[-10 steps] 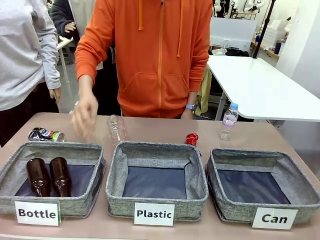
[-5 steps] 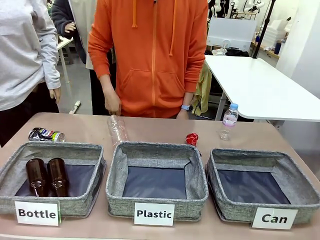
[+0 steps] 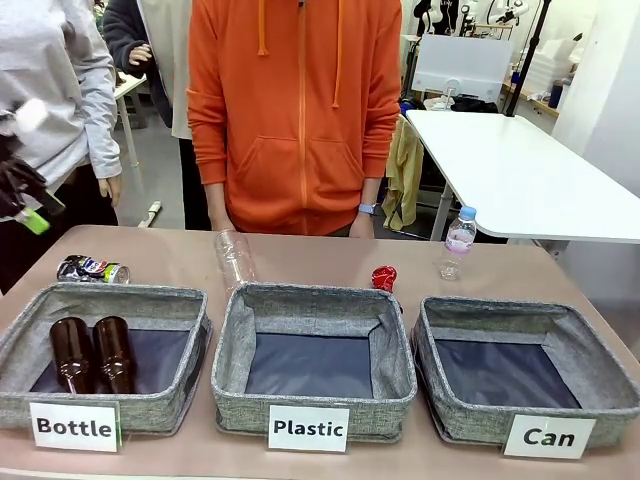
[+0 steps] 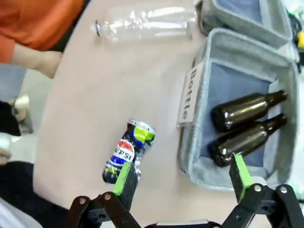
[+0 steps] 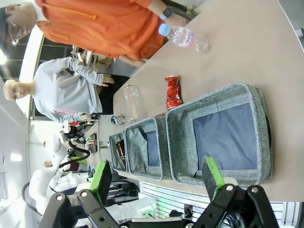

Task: Sort the can waste into the basket.
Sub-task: Pick up the can waste from the table and place it in the right Fabric basket.

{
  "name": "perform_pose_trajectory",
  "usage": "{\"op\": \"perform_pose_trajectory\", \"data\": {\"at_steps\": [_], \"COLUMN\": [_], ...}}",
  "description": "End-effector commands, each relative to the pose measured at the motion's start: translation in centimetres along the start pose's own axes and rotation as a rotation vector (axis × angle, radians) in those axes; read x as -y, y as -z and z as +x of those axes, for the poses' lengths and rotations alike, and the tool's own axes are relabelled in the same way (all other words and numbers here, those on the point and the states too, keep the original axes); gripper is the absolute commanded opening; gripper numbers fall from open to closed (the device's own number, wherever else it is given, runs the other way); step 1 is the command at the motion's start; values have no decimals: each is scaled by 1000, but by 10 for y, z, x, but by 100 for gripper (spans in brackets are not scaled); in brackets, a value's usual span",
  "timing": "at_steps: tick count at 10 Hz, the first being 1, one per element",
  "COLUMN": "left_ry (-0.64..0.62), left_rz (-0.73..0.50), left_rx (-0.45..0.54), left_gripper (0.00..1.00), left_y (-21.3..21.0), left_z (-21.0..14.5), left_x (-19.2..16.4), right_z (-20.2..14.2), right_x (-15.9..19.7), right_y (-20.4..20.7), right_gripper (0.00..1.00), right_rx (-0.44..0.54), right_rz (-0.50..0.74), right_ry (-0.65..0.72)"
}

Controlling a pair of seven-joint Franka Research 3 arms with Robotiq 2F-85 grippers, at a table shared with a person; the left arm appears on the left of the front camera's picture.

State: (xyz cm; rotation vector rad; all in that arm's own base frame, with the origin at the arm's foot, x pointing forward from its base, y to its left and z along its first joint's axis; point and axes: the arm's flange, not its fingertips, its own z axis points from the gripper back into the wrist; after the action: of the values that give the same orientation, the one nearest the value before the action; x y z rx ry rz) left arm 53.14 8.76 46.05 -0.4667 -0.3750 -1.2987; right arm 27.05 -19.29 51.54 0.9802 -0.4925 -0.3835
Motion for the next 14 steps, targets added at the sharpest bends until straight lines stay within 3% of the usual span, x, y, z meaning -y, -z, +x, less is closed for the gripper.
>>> {"op": "perform_pose_trajectory", "data": {"at_steps": [1,3,7,14], "left_ry": [97,164,218,291], "left_rz": [61,175,211,109], "left_rx": [-150,-249,-454,-561], "left_gripper": [100,100,100,100], "left_y": [23,50,83,136], "left_z": [6,14,13,10], "left_x": [-15,-26,-50,-56], "right_z": [2,2,2,2], "right_x": [1,1,1,1], "right_y": [-1,-1,-1,-1], "right_gripper": [100,100,100,100], "right_rx": [8,8,8,8], "right_rz": [27,27,27,27], "right_ry": [-23,-23,-23,-23]}}
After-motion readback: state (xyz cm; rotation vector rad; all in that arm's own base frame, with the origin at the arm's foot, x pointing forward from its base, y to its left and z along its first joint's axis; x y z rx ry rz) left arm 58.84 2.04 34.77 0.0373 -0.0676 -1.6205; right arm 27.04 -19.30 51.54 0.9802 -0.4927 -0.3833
